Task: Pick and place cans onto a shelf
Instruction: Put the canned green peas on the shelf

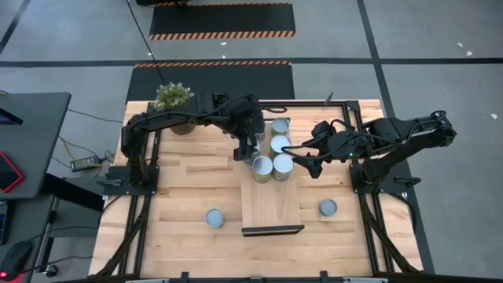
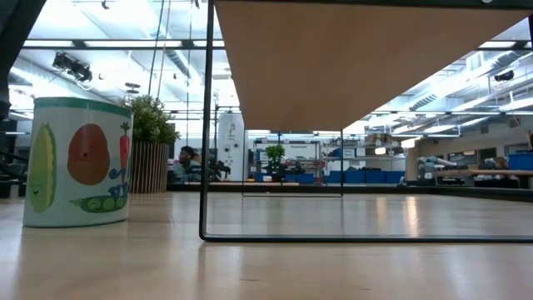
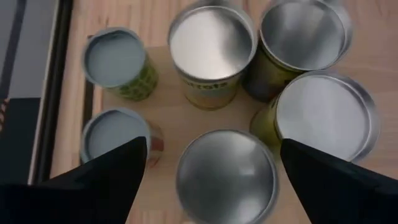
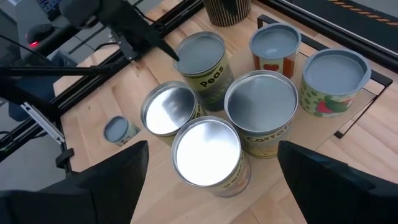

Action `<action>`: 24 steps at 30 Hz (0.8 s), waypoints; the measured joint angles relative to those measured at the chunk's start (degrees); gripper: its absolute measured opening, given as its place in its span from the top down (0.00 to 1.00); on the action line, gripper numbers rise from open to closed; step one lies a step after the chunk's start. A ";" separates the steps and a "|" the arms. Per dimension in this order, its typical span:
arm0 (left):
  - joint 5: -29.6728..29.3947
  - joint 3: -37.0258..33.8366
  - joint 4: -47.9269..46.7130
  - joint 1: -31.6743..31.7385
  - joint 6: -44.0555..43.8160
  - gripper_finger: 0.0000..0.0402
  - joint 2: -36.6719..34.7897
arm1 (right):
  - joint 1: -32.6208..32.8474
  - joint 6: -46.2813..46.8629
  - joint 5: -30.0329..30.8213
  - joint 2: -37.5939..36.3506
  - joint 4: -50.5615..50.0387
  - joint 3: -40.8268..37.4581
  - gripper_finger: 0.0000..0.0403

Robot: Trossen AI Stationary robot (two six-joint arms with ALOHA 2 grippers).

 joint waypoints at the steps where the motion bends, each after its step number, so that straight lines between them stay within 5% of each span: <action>1: -0.29 0.57 -1.06 0.21 0.00 0.06 -0.01 | -0.19 -0.19 0.00 0.00 -0.01 0.00 0.10; 8: -1.35 2.38 -11.75 2.20 0.02 0.06 -0.21 | -1.12 -0.51 -0.76 -0.02 -0.80 -0.01 0.10; 24: -4.86 -3.22 -15.31 6.90 -0.44 0.06 -0.78 | -1.09 -0.33 -0.92 0.00 -0.66 0.00 0.10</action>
